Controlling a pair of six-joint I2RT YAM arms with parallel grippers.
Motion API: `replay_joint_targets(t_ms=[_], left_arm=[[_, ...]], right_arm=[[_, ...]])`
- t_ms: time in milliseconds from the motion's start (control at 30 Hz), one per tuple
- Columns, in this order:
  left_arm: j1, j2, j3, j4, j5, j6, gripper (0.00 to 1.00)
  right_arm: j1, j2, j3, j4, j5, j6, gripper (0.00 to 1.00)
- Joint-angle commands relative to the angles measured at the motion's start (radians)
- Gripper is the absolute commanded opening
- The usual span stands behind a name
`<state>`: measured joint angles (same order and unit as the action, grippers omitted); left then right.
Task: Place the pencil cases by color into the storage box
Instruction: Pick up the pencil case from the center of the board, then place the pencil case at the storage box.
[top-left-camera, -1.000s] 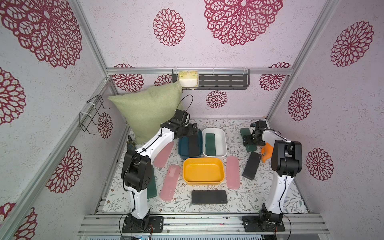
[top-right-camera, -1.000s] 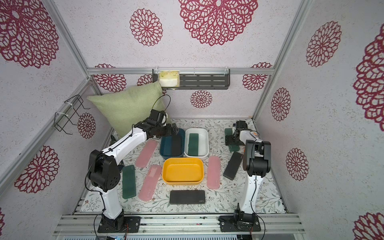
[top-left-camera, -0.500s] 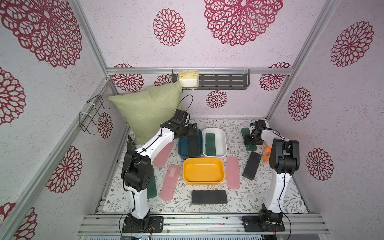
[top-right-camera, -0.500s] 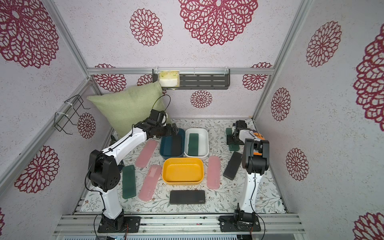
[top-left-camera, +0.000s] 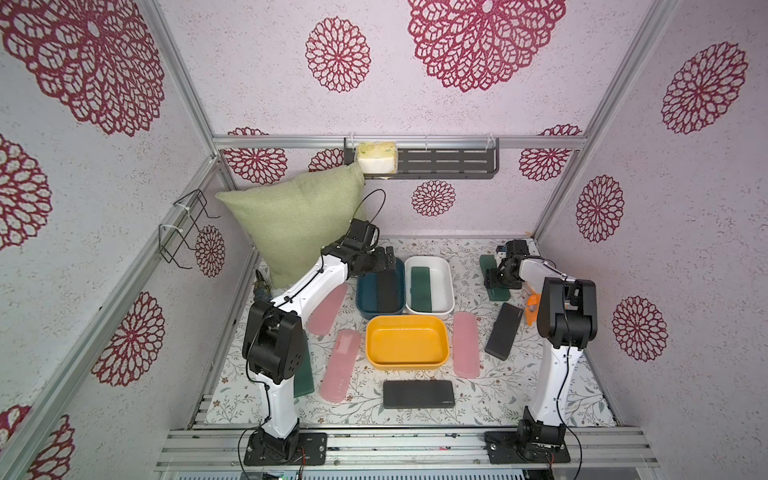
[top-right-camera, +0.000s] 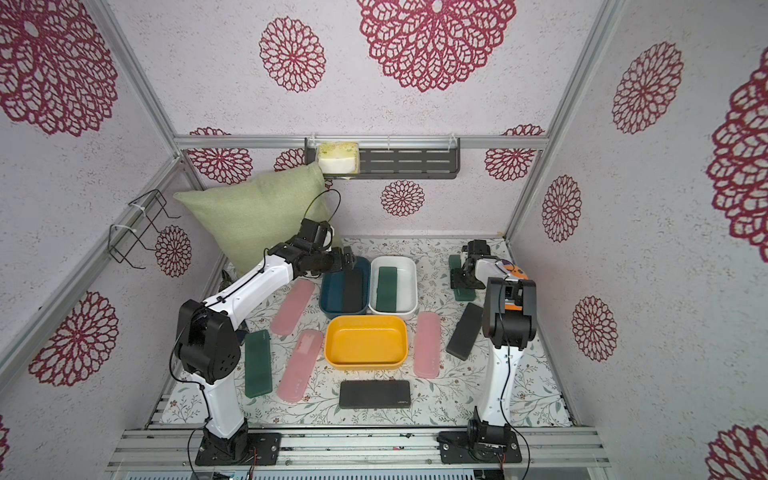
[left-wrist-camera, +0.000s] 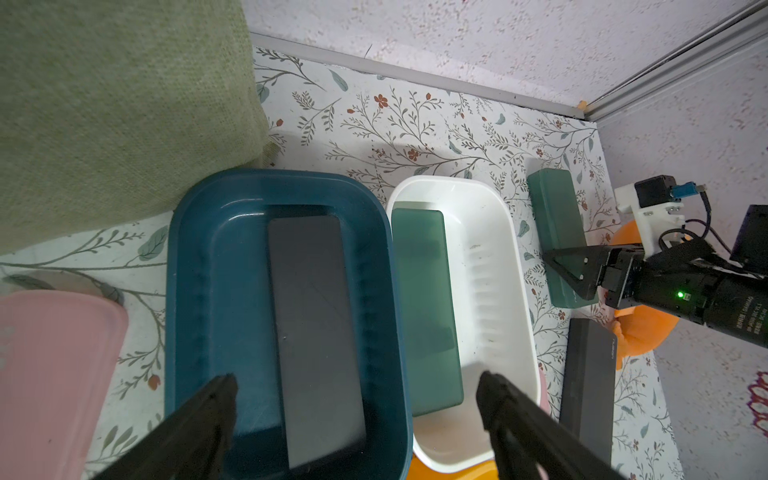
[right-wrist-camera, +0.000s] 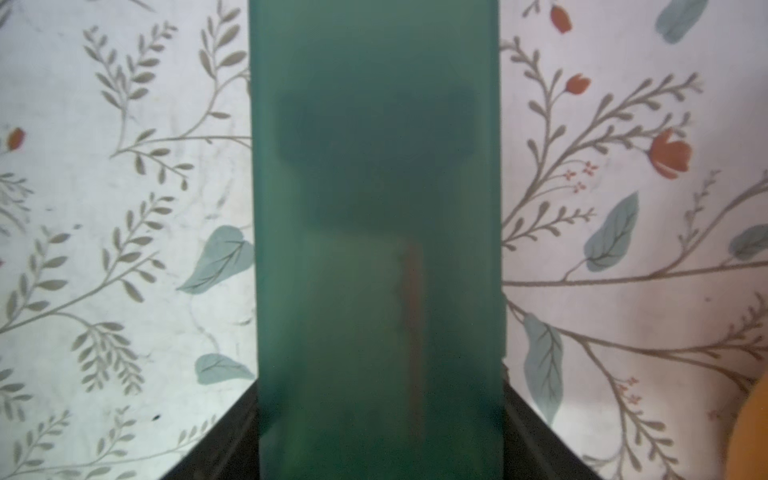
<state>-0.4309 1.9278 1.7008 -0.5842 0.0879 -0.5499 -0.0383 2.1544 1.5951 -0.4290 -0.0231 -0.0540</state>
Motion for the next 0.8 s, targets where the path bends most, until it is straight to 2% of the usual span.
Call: replay_joint_targets(t_ms=[0,467,767], left_arm=[[0.016,-0.057,-0.021,0.000,-0.018,0.013,0.97],[0.066,-0.131,-0.131,0.059,-0.015,0.025,0.97],[0.099,-0.174,-0.174,0.069,0.023,0.031,0.97]], right_arm=[[0.028,-0.138,0.000,0.031,-0.001,0.029,0.39],[0.137,-0.342,-0.014,0.052,0.021,0.094,0.38],[0.298,-0.445,-0.132,0.098,0.070,0.289,0.38]])
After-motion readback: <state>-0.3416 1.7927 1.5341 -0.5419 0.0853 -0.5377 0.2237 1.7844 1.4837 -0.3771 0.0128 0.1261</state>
